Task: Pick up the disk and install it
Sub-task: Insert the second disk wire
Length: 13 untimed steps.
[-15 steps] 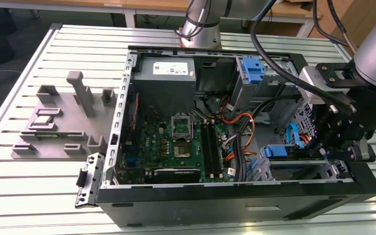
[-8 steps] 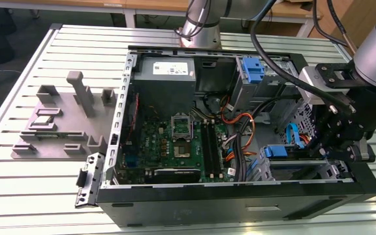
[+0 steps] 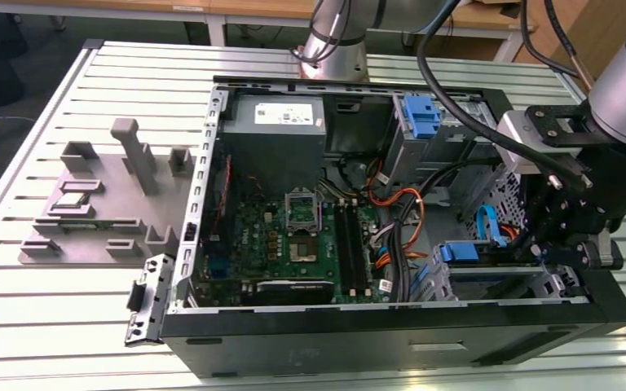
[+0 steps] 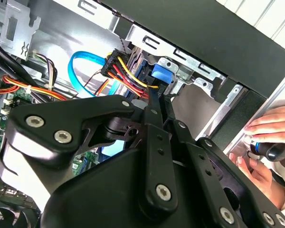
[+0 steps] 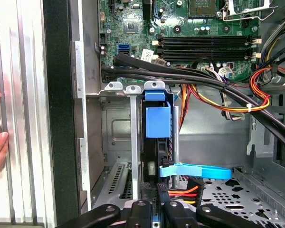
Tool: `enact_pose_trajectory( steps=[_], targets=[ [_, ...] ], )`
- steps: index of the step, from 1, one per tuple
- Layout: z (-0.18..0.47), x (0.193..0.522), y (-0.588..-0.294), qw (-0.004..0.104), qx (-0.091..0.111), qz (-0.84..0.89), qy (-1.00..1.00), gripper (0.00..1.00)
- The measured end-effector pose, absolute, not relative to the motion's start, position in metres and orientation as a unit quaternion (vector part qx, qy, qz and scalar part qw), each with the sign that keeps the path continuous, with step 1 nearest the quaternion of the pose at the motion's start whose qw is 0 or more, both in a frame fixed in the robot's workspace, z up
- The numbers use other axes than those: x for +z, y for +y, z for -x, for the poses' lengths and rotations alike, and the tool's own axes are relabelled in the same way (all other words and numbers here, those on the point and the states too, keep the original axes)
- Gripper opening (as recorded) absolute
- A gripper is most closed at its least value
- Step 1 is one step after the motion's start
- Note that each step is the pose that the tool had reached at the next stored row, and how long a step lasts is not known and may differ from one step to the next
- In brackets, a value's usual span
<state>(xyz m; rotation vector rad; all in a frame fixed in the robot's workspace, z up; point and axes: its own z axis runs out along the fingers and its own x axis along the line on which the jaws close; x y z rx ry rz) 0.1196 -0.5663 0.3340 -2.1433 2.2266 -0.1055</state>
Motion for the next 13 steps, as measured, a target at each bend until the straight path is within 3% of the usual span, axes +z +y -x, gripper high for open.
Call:
enact_pose_trajectory(
  steps=[13],
  targets=[
    [-0.1196, 0.3355, -0.5662, 0.025, -0.034, 0.693, 0.720, 0.16]
  ],
)
